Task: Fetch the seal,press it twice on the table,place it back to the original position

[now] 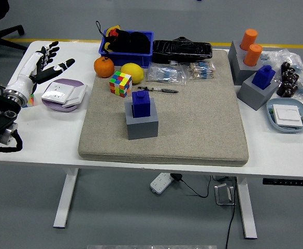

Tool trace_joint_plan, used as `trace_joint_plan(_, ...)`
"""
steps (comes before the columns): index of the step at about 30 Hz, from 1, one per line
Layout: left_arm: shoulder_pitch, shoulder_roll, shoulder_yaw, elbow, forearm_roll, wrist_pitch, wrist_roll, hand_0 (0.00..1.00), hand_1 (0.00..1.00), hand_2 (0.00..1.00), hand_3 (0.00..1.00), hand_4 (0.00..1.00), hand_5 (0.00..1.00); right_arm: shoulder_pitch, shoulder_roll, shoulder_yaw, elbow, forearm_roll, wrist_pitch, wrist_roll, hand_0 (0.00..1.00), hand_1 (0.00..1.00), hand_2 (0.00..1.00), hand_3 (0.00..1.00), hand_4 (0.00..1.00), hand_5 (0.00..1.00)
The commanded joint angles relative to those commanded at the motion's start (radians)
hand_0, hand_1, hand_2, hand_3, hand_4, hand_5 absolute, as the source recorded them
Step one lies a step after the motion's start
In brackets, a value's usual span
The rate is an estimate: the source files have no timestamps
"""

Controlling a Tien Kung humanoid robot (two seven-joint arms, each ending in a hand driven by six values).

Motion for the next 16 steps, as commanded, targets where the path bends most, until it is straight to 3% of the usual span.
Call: trace_joint_plan(16,-0.004,0.0,-0.002,-0.003,0.001,0.0,0.0,0.946,0.972,0.967,0.973,0.962,0.535,0.001,0.0,0.004,0.0,0.0,0.0,0.0,0.866,0.781,0.736,0.743,0.8,0.568)
